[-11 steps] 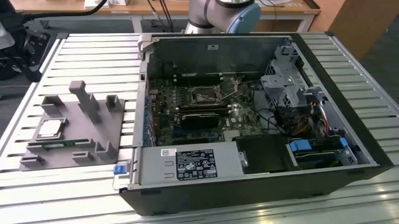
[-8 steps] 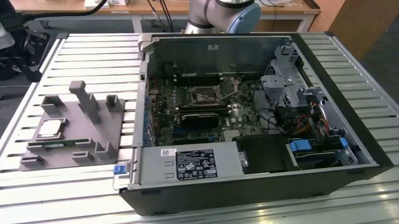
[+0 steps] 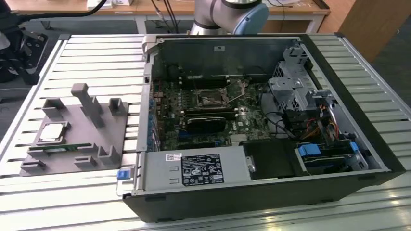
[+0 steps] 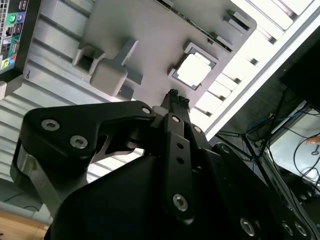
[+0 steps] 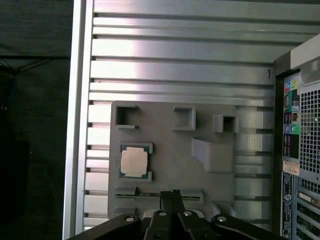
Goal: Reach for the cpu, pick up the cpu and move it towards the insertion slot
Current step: 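Pick up the cpu and move it towards the insertion slot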
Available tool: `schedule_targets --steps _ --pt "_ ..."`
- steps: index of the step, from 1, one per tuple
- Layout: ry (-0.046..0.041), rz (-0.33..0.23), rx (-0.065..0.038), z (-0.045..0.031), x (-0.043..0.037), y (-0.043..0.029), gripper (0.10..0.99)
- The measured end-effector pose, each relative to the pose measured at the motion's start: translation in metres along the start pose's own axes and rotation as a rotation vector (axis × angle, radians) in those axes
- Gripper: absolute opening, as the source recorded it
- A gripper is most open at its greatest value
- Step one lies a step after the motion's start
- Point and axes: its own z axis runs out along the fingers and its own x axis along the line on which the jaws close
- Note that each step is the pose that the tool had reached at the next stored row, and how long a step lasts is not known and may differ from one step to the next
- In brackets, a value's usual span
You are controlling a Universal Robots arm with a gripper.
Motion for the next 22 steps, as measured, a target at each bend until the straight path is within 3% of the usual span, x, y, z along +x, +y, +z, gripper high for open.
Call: schedule_targets --steps 22 --pt "0.0016 0.0 0.0 0.0034 0.0237 0.0003 0.106"
